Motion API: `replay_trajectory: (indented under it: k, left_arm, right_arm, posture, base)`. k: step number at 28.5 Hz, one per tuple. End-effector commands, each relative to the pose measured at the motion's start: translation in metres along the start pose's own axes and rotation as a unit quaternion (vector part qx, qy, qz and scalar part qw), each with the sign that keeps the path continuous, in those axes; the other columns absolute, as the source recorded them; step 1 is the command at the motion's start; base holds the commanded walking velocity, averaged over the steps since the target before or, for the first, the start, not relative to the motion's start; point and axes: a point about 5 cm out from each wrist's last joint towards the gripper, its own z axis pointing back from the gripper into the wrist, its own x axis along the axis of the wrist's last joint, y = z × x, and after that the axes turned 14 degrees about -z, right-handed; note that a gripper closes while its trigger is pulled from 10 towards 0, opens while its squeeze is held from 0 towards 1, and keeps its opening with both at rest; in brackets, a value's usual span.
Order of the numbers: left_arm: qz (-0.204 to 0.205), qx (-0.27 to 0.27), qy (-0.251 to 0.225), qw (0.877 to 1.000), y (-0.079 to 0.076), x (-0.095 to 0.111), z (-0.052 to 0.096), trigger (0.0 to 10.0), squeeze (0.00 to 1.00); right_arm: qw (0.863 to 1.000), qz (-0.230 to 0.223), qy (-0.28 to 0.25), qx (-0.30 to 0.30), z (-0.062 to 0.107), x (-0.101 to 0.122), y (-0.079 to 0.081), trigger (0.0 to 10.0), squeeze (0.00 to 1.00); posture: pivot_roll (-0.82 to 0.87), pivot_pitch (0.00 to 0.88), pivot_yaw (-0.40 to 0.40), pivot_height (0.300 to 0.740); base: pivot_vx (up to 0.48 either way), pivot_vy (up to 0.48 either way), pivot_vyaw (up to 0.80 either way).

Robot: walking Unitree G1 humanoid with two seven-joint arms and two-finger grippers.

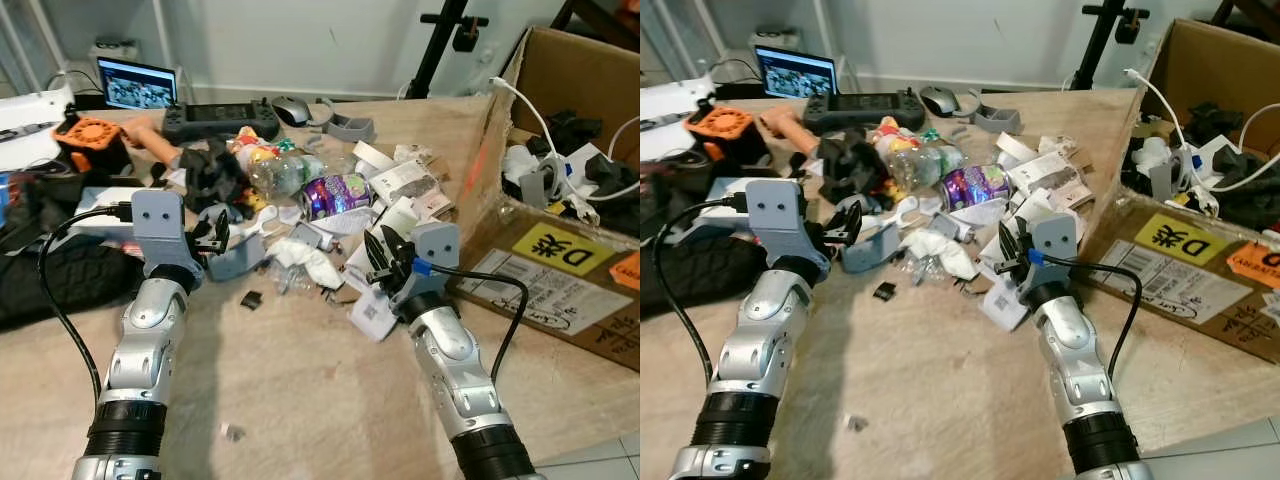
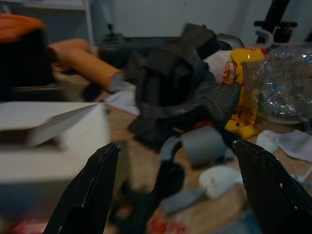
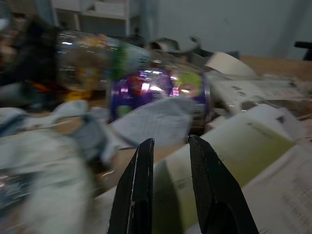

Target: Picking trash to rubbish bin

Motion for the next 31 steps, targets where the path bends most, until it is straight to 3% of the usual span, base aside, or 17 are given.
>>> replay_trajectory:
  k: [1,13,18,21,22,23,24,31]
  left_arm:
    - [0.007,0.003,0.012,1.000,0.002,-0.007,0.004,10.0,0.00]
    - [0.008,-0.001,0.012,1.000,0.001,-0.008,0.003,10.0,0.00]
    - [-0.012,-0.019,0.009,1.000,-0.004,-0.008,0.004,10.0,0.00]
    - [-0.018,-0.023,0.006,1.000,-0.005,-0.007,0.004,10.0,0.00]
    - [-0.020,-0.024,-0.001,1.000,-0.006,-0.006,0.004,10.0,0.00]
    - [-0.021,-0.024,-0.004,0.999,-0.006,-0.005,0.004,10.0,0.00]
    - [-0.019,-0.023,-0.006,1.000,-0.006,-0.005,0.004,10.0,0.00]
    - [-0.011,-0.025,-0.015,0.999,-0.006,-0.002,0.005,10.0,0.00]
  right_arm:
    - [1.000,-0.002,0.017,-0.008,0.005,-0.007,-0.004,10.0,0.00]
    - [1.000,-0.006,0.019,-0.004,0.005,-0.008,-0.003,10.0,0.00]
    - [0.998,-0.032,0.059,-0.007,0.009,-0.020,-0.002,10.0,0.00]
    - [0.998,-0.045,0.051,-0.001,0.010,-0.020,-0.001,10.0,0.00]
    - [0.997,-0.068,0.034,0.010,0.012,-0.016,0.002,10.0,0.90]
    - [0.997,-0.076,0.028,0.014,0.012,-0.014,0.003,10.0,0.90]
    - [0.996,-0.086,0.024,0.020,0.013,-0.013,0.005,10.0,1.00]
    - [0.994,-0.101,0.026,0.018,0.020,-0.015,0.012,10.0,1.00]
  posture:
    - [0.02,0.185,-0.056,0.740]
    - [0.02,0.195,-0.056,0.740]
    - [0.02,0.194,-0.055,0.740]
    - [0.02,0.195,-0.055,0.740]
    - [0.02,0.189,-0.051,0.740]
    - [0.02,0.189,-0.051,0.740]
    - [0.01,0.192,-0.052,0.740]
    - [0.01,0.199,-0.058,0.740]
  base:
    - [0.000,0.000,0.00]
    - [0.000,0.000,0.00]
    - [0.000,0.000,0.00]
    - [0.000,0.000,0.00]
    - [0.000,0.000,0.00]
    - [0.000,0.000,0.00]
    - [0.000,0.000,0.00]
    - [0.000,0.000,0.00]
